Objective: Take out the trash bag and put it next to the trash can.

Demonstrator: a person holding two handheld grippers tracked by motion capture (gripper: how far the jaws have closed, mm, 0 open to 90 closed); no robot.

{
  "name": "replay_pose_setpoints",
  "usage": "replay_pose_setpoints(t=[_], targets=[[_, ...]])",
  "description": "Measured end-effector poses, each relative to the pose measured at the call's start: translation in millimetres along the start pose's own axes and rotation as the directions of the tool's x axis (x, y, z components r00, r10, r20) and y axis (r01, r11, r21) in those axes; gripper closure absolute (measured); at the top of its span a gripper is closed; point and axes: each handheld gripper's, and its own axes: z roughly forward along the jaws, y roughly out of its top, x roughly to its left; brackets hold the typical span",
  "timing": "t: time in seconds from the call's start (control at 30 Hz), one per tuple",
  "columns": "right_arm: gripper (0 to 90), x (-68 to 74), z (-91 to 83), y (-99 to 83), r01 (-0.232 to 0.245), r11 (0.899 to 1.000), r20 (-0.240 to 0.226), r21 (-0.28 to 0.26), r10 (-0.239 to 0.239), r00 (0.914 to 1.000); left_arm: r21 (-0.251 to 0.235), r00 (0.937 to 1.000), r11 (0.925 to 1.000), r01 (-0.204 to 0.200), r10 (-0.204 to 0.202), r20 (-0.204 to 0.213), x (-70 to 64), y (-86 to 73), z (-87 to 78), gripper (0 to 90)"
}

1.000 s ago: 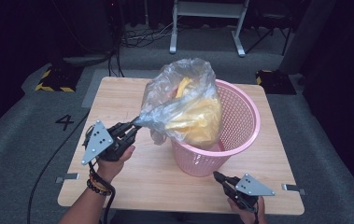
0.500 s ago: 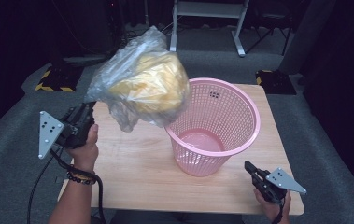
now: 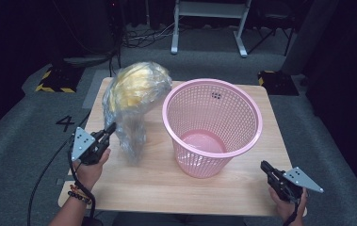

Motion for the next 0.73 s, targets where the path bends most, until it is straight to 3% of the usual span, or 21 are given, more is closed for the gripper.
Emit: replay_pose_setpoints(t=[0.17, 0.23, 0.3, 0.37, 0.4, 0.43, 0.5, 0.6, 0.73], targets=[[85.9, 1.9, 2.2, 1.4, 0.007, 1.000, -0.002, 0.018, -0.007, 1.0000, 0.126, 0.9986, 0.9920, -0.006, 0.000, 0.052, -7.3, -25.8, 11.6, 89.7], [86.0, 2.3, 4.3, 0.5, 0.006, 0.999, -0.009, 0.033, -0.006, 0.9999, 0.163, 0.9968, 0.9860, -0.034, 0.022, 0.077, -10.4, -33.0, 14.2, 88.0], [86.1, 2.1, 7.3, -1.8, 0.019, 0.998, -0.012, 0.058, -0.018, 0.9998, 0.202, 0.9958, 0.9787, -0.039, 0.022, 0.089, -13.6, -35.5, 15.5, 70.2], [86.2, 0.7, 10.9, -5.4, 0.021, 0.996, -0.026, 0.085, -0.019, 0.9995, 0.224, 0.9899, 0.9738, -0.042, 0.010, 0.141, -16.3, -35.1, 14.4, 59.2], [86.1, 0.1, 11.9, -6.9, 0.020, 0.995, -0.021, 0.098, -0.018, 0.9996, 0.253, 0.9879, 0.9664, -0.043, 0.004, 0.155, -17.9, -34.7, 14.9, 50.1], [86.1, -1.2, 12.6, -8.0, 0.019, 0.994, -0.024, 0.107, -0.017, 0.9996, 0.281, 0.9894, 0.9585, -0.048, 0.006, 0.145, -20.8, -34.9, 14.0, 39.9], [84.3, -4.7, 14.0, -11.2, 0.000, 0.991, -0.037, 0.131, 0.005, 0.9993, 0.294, 0.9865, 0.9546, -0.048, 0.000, 0.164, -23.4, -37.0, 9.9, 21.4], [71.7, -7.9, 14.6, -13.3, -0.006, 0.988, -0.054, 0.156, 0.014, 0.9985, 0.299, 0.9860, 0.9518, -0.068, 0.018, 0.165, -26.3, -34.9, 2.3, 16.2], [47.4, -10.5, 16.8, -17.0, -0.034, 0.981, -0.059, 0.190, 0.046, 0.9972, 0.277, 0.9826, 0.9580, -0.075, 0.024, 0.184, -33.8, -31.6, -5.6, 15.8]])
